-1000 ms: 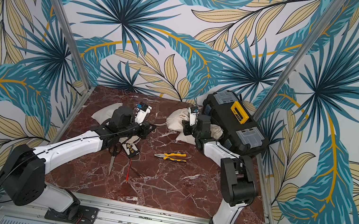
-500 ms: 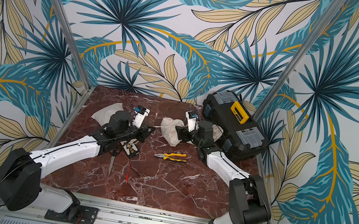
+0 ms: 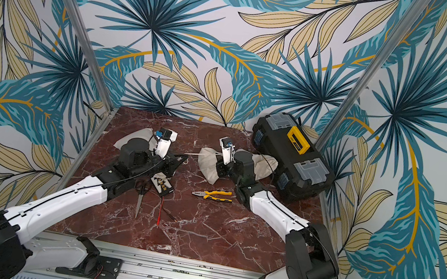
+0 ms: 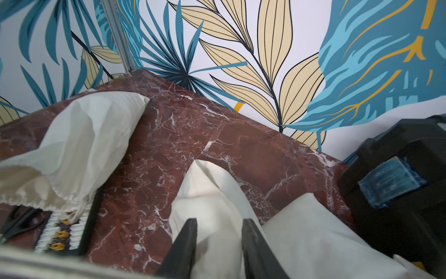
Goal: Close the soil bag
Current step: Place the soil bag at the center of the board.
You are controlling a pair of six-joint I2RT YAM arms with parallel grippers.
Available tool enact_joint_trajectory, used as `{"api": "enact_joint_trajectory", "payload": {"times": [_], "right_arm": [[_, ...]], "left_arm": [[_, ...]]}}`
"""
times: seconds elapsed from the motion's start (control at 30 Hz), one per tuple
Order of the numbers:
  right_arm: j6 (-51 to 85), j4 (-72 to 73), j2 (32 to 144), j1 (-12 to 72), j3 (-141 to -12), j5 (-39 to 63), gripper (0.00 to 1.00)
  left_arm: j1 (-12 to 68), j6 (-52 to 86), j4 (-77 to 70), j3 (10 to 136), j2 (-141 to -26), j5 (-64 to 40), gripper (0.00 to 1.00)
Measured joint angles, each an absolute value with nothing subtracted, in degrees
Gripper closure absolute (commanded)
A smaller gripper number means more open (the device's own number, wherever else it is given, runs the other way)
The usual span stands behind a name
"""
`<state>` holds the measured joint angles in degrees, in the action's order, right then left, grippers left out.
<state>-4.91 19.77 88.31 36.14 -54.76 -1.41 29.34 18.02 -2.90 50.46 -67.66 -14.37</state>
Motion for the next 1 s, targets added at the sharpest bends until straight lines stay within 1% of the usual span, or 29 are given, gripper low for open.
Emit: {"api": "enact_joint_trajectory", "payload": {"times": [0.13, 0.23, 0.27, 0.33, 0.43, 0.5, 0.6, 0.8, 0.9, 0.97, 1.0], "right_arm": [[-4.86, 21.47, 90.19, 35.44, -54.76, 1.76, 0.71], [-3.90, 21.65, 91.39, 33.47, -54.76, 3.11, 0.74], [-3.51, 21.69, 91.72, 32.77, -54.76, 3.31, 0.76], [-2.68, 21.89, 92.27, 31.03, -54.74, 3.70, 0.84], [-1.15, 22.65, 92.44, 29.41, -54.83, 5.48, 0.96], [-0.84, 22.41, 93.36, 28.73, -56.18, 6.07, 1.00], [-0.89, 21.32, 97.43, 27.29, -61.39, 6.09, 1.00], [-1.72, 15.92, 110.85, 25.12, -82.32, 5.56, 1.00], [-2.39, 13.37, 115.44, 24.53, -91.79, 5.50, 1.00], [-2.96, 12.80, 117.60, 24.08, -96.53, 4.84, 1.00], [-3.36, 12.73, 118.04, 23.73, -97.84, 4.10, 0.98]], "left_arm": [[25.52, 19.20, -0.16, 46.22, -61.41, -15.57, 1.00], [21.93, 20.03, 3.16, 44.23, -54.89, -15.46, 1.00], [21.02, 20.23, 4.10, 44.05, -52.88, -15.46, 1.00], [19.16, 20.47, 5.48, 44.05, -49.17, -15.55, 1.00], [17.91, 20.88, 6.26, 44.07, -47.59, -16.58, 1.00], [17.50, 21.47, 5.72, 44.07, -49.32, -18.04, 1.00], [17.08, 22.46, 2.68, 44.29, -54.15, -20.08, 1.00], [16.80, 22.76, -1.10, 48.53, -64.86, -22.31, 1.00], [17.08, 22.33, -2.13, 52.84, -68.66, -22.57, 1.00], [18.63, 21.61, -2.61, 55.83, -71.18, -22.06, 1.00], [19.81, 21.10, -2.94, 57.19, -72.51, -21.56, 1.00]]}}
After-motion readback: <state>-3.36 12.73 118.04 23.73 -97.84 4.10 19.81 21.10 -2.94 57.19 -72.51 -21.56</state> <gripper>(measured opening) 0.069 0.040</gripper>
